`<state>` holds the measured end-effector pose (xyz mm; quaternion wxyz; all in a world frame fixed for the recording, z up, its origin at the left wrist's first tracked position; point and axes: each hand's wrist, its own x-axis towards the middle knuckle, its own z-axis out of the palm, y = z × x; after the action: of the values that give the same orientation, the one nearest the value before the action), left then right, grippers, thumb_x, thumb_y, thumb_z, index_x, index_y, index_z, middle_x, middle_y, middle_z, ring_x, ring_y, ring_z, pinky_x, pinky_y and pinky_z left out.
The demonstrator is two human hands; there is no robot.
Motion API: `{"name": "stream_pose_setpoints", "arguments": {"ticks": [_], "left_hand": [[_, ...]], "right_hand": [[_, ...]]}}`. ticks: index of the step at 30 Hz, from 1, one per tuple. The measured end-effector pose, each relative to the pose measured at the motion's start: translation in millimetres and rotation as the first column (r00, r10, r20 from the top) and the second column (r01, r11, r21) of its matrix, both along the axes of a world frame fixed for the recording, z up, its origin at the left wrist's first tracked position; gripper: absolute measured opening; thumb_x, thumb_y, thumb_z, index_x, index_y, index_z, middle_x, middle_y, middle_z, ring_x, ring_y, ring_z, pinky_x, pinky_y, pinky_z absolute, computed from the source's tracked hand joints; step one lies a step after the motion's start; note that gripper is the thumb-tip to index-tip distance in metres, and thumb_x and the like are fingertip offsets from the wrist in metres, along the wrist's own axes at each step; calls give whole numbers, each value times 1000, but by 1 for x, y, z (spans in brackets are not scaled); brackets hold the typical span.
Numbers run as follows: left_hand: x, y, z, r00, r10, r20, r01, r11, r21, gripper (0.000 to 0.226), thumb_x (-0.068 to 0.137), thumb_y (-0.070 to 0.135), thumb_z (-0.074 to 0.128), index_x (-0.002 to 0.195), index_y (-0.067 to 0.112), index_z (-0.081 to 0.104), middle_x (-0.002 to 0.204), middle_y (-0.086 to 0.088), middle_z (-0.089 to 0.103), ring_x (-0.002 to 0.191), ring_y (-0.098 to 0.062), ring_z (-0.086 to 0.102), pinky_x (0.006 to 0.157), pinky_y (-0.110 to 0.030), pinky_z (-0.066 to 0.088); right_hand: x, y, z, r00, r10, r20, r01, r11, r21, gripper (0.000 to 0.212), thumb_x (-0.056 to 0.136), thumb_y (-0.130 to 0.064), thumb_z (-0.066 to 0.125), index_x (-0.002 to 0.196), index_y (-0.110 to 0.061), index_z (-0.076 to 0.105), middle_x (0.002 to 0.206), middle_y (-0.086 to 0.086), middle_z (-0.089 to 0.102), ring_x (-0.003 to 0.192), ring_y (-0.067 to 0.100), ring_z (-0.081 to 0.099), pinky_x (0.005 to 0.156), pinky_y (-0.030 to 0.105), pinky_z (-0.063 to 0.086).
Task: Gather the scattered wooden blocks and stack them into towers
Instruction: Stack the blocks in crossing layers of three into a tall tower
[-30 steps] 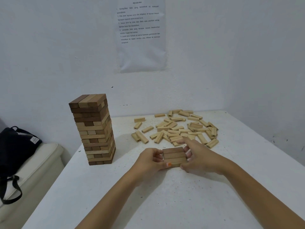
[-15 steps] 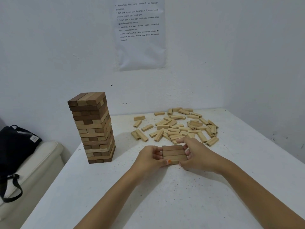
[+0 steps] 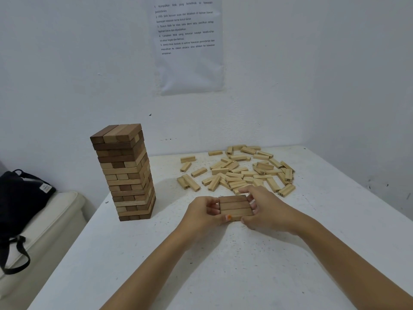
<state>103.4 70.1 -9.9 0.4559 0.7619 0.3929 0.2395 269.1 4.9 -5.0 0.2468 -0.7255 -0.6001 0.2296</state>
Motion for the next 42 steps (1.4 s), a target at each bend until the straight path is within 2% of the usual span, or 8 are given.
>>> {"name": "stream_pose_setpoints", "arguments": {"ticks": [9,13,19,25,29,35,38,42], "left_hand": [[-1,2,-2,1000,-8,-7,8,1000,-6,46,81,6,73,124,8,57,88,7,60,78,-2,58,71,-10,50],[0,7,-1,998,14,-68,-9,998,66,65,78,23,78,135,14,47,111,1,56,96,-7,56,73,-11,47],[-7,11,0,984,-115,-138,155,933,323,41,81,42,68,116,29,50,126,12,40,124,-4,36,101,-25,35],[-7,17,-15,941,-192,-280,293,875,386,34,73,54,59,103,42,48,117,18,46,115,-9,41,99,-34,36],[-5,20,-16,947,-193,-258,289,864,412,35,70,57,53,101,40,48,109,19,50,108,-7,43,96,-33,34],[-8,28,-19,950,-206,-234,283,886,368,34,71,56,63,101,46,51,114,15,47,114,-13,43,102,-37,36],[-10,31,-17,952,-230,-202,292,882,370,33,74,48,72,102,41,56,114,14,50,111,-8,45,98,-29,38],[-11,31,-16,955,-250,-160,294,872,391,31,76,38,76,101,31,60,107,12,54,99,0,48,81,-13,35]], "right_hand": [[0,2,-3,1000,-3,20,3,1000,9,75,82,-15,72,144,-22,32,126,1,38,107,16,49,84,24,48],[6,-1,1,1000,21,-12,-21,1000,9,74,81,-28,76,142,-28,34,128,-1,40,106,11,48,78,18,45],[25,1,3,990,141,25,-143,978,151,36,84,-31,72,116,-34,54,119,-14,46,108,1,41,87,19,37],[29,2,-8,962,270,49,-273,961,51,34,82,-28,70,110,-38,53,122,-9,46,118,5,38,100,26,35],[31,2,-7,959,277,67,-281,958,51,40,80,-18,69,110,-38,51,122,-9,46,118,7,38,98,26,35],[31,3,-7,968,242,60,-247,964,98,39,77,-16,70,104,-38,55,118,-9,48,113,10,43,94,26,41],[30,4,-8,974,221,57,-226,967,116,39,71,-18,73,100,-40,58,114,-12,52,110,10,46,97,35,44],[30,4,-8,974,218,56,-224,962,155,38,68,-18,76,98,-36,61,108,-15,55,107,6,46,94,34,46]]}}
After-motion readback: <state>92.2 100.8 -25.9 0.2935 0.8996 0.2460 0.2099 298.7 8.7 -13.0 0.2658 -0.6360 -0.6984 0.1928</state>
